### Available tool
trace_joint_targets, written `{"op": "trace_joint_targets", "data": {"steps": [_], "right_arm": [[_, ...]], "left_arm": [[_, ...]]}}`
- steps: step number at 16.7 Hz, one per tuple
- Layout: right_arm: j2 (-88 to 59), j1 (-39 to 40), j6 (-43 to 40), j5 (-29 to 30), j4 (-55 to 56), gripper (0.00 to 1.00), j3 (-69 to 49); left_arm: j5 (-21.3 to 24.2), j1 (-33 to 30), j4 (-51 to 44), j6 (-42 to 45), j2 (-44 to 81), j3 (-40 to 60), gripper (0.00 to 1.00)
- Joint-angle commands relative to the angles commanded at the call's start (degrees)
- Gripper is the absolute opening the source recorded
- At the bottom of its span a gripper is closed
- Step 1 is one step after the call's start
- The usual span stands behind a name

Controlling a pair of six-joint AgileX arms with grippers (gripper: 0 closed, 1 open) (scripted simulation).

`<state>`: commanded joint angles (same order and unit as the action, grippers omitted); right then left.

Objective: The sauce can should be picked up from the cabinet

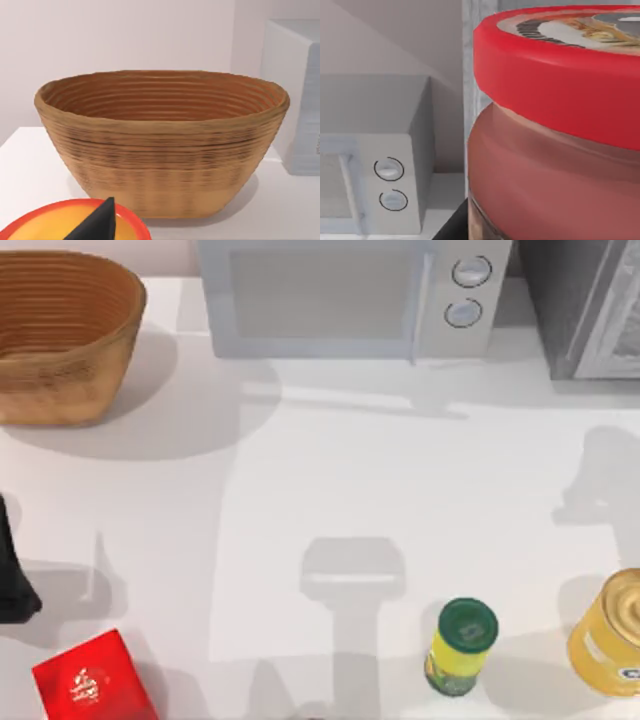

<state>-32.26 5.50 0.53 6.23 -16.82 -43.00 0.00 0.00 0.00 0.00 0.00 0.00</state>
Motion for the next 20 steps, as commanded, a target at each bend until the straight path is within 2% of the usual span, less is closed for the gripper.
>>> {"op": "trace_joint_targets", "data": {"steps": [5,9,17,20], "right_arm": [[18.7,-3.3,-0.4,-3.7,9.0,0.0,28.3],[29.7,-5.1,-0.5,-5.7,15.1,0.0,40.3],[32.0,-5.3,-0.4,-6.2,16.7,0.0,43.0],[28.4,-6.1,-0.4,-8.3,20.2,0.0,41.2]], "left_arm": [[0.0,0.0,0.0,0.0,0.0,0.0,1.0],[0.0,0.0,0.0,0.0,0.0,0.0,1.0],[0.0,0.0,0.0,0.0,0.0,0.0,1.0],[0.0,0.0,0.0,0.0,0.0,0.0,1.0]]}}
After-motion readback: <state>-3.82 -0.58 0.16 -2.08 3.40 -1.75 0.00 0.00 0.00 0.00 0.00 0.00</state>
